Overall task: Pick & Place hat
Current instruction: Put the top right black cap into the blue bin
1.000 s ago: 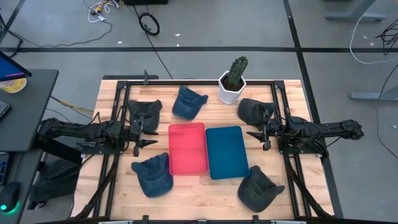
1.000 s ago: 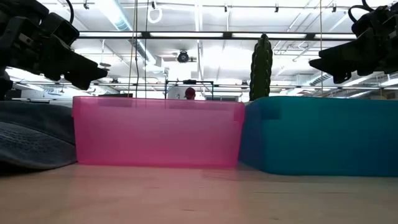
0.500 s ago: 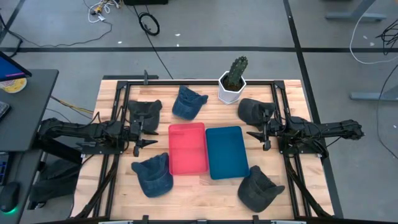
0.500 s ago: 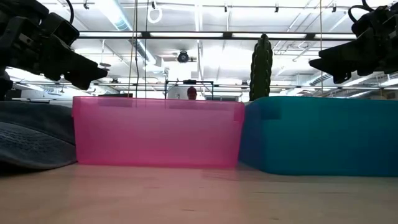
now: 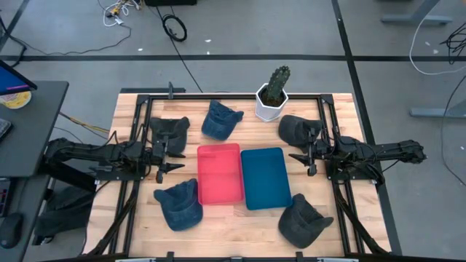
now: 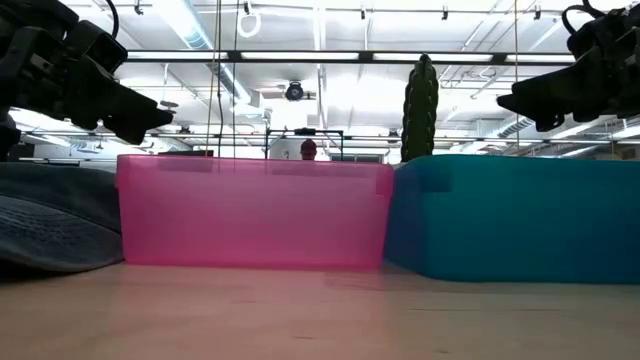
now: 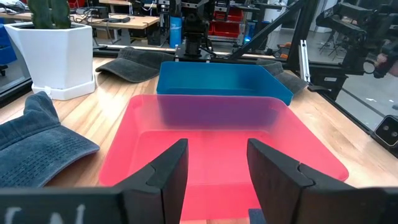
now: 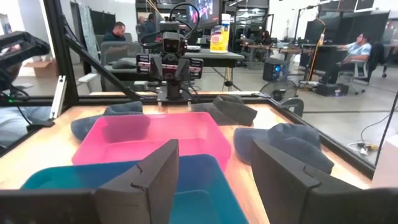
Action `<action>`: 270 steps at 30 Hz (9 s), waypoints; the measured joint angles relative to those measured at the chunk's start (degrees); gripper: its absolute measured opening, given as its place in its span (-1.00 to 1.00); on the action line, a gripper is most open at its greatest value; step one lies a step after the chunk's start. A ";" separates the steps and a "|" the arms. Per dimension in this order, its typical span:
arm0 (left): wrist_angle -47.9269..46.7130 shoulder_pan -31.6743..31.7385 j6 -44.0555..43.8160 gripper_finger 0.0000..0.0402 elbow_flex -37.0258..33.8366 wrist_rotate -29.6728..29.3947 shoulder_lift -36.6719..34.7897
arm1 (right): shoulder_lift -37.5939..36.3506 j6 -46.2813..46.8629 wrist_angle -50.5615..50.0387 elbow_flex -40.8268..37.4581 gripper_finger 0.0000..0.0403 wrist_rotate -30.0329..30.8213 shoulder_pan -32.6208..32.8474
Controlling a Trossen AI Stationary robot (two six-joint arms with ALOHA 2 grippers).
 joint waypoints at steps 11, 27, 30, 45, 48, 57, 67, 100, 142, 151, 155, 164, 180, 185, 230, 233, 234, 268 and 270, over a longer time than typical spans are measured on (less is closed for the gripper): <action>0.00 0.00 0.00 -0.15 -0.01 0.00 0.00 | 0.00 -7.06 17.97 -0.01 0.01 0.01 -0.02; 0.00 -0.01 0.00 -0.15 0.01 -0.01 0.00 | -0.04 -17.87 71.13 2.61 0.01 -0.52 -0.02; 0.00 0.00 0.00 -0.15 -0.01 0.00 0.00 | 0.43 -21.17 60.01 8.59 0.01 -0.46 -0.02; -0.01 0.00 -0.02 -0.15 -0.01 -0.02 0.00 | 15.01 -32.85 25.92 46.89 0.01 35.58 -0.02; -0.01 -0.01 -0.01 -0.15 0.00 -0.01 0.01 | 18.49 -36.43 23.29 52.47 0.01 45.93 -0.02; 0.00 0.00 0.00 -0.15 -0.01 -0.02 0.00 | 29.55 -47.14 21.70 64.92 0.01 79.00 -0.02; -0.02 -0.02 -0.02 -0.15 0.00 -0.02 0.00 | 36.34 -50.54 21.96 70.68 0.01 81.38 0.17; -0.02 -0.01 -0.02 -0.15 0.01 0.00 0.00 | 38.77 -40.36 22.12 76.27 0.01 47.69 1.28; -0.02 0.00 -0.02 -0.15 0.01 0.00 0.00 | 44.89 23.59 -39.01 80.24 0.01 45.49 -13.20; -0.02 -0.01 -0.01 -0.15 0.00 -0.01 0.00 | 51.59 37.26 -62.81 90.67 0.01 23.17 -28.57; -0.02 -0.01 -0.01 -0.15 0.00 0.00 0.00 | 54.86 45.70 -76.10 91.14 0.01 19.10 -31.42; -0.02 -0.01 -0.01 -0.15 -0.01 -0.01 0.00 | 60.03 52.52 -85.51 86.49 0.01 11.05 -33.64; -0.02 -0.01 -0.01 -0.15 -0.01 -0.02 0.00 | 59.93 60.50 -83.16 72.92 0.01 5.43 -33.62; -0.01 -0.01 -0.01 -0.15 0.00 -0.01 0.00 | 59.95 53.62 -74.99 66.98 0.01 0.39 -33.62; -0.02 0.00 0.00 -0.15 -0.01 -0.02 0.00 | 59.93 51.21 -34.87 29.29 0.01 -1.38 -45.05; -0.02 -0.02 -0.02 -0.15 0.00 -0.02 0.00 | 59.93 51.23 -34.62 29.24 -0.04 -0.34 -45.05; -0.02 0.00 -0.02 -0.15 0.00 -0.01 0.00 | 59.93 51.23 -34.62 29.24 -0.08 -0.19 -45.08; -0.02 -0.01 -0.02 -0.15 -0.01 0.00 0.00 | 51.01 4.88 -59.83 59.48 -0.99 -8.38 -39.39; -0.02 0.00 -0.01 -0.15 -0.01 -0.01 0.00 | 51.01 -0.90 -60.09 60.75 -1.00 -9.68 -37.53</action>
